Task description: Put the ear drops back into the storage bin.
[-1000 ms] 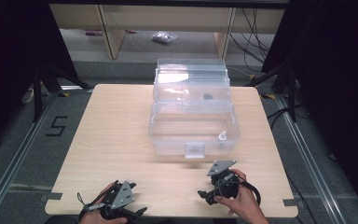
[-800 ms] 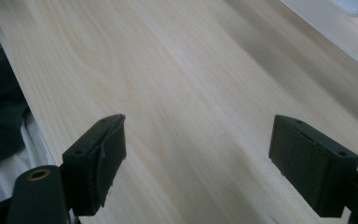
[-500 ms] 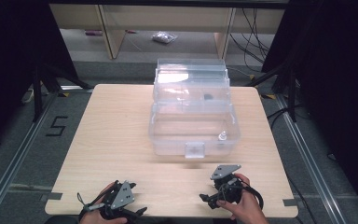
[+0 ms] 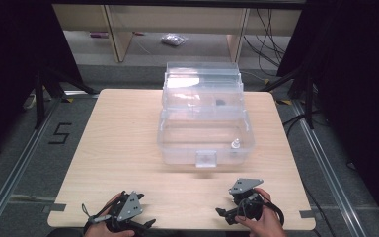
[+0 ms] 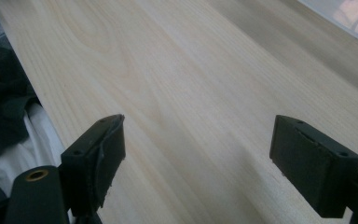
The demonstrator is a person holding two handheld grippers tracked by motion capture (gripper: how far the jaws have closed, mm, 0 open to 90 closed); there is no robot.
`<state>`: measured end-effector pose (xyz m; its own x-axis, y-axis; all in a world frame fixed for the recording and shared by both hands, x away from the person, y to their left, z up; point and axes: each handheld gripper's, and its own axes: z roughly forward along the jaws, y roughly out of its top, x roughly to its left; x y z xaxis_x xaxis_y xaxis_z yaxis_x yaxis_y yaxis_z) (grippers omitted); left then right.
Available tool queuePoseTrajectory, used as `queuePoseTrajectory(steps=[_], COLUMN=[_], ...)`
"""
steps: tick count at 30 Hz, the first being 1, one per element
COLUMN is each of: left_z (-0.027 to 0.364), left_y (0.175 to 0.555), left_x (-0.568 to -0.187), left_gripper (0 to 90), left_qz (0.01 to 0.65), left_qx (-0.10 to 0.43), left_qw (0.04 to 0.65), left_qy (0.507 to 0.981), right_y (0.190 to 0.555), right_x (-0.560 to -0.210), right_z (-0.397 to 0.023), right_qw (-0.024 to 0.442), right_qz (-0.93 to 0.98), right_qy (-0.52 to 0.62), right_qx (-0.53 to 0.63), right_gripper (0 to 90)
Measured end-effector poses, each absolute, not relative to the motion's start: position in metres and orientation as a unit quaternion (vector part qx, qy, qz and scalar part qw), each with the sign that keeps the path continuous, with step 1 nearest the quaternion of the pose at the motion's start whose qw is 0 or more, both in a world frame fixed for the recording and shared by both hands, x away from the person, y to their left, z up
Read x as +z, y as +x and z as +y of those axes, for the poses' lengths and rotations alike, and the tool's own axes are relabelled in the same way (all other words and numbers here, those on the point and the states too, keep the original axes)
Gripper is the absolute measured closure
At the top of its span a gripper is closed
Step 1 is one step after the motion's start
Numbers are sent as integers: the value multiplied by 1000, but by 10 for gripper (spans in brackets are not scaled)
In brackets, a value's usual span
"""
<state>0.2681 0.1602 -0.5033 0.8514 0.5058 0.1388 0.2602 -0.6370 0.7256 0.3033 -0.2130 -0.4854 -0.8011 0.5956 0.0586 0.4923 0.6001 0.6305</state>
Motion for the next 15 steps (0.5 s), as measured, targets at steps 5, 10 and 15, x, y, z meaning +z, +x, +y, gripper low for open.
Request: queuePoseTrajectory(steps=[5, 10, 15], left_z=[160, 160, 160], left_y=[268, 268, 268], left_x=[-503, -503, -503], left_gripper=[151, 151, 152], left_qz=[214, 215, 215], left_qx=[169, 167, 166], left_qw=[365, 368, 366], left_qy=[890, 889, 890], right_y=[299, 295, 291], right_x=[-487, -486, -487], right_z=[-217, -219, -221], right_qw=[79, 74, 72], right_qz=[889, 885, 882], right_qy=[313, 323, 330], right_qx=[326, 328, 328], right_gripper=[186, 182, 179])
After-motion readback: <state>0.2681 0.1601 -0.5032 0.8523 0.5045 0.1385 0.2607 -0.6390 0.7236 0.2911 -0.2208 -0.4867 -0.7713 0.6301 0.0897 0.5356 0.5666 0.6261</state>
